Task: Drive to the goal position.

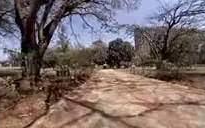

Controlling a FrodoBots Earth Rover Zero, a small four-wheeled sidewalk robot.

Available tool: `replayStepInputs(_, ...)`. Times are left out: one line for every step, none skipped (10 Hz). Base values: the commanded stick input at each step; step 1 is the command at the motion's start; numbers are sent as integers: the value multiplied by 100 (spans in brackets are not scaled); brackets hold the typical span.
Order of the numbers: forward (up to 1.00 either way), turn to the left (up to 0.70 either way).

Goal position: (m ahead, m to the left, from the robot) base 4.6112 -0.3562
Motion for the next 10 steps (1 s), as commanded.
replayStepInputs(100,0)
replayStepInputs(100,0)
replayStepInputs(100,0)
replayStepInputs(100,0)
replayStepInputs(100,0)
replayStepInputs(100,0)
replayStepInputs(100,0)
replayStepInputs(100,0)
replayStepInputs(100,0)
replayStepInputs(100,0)
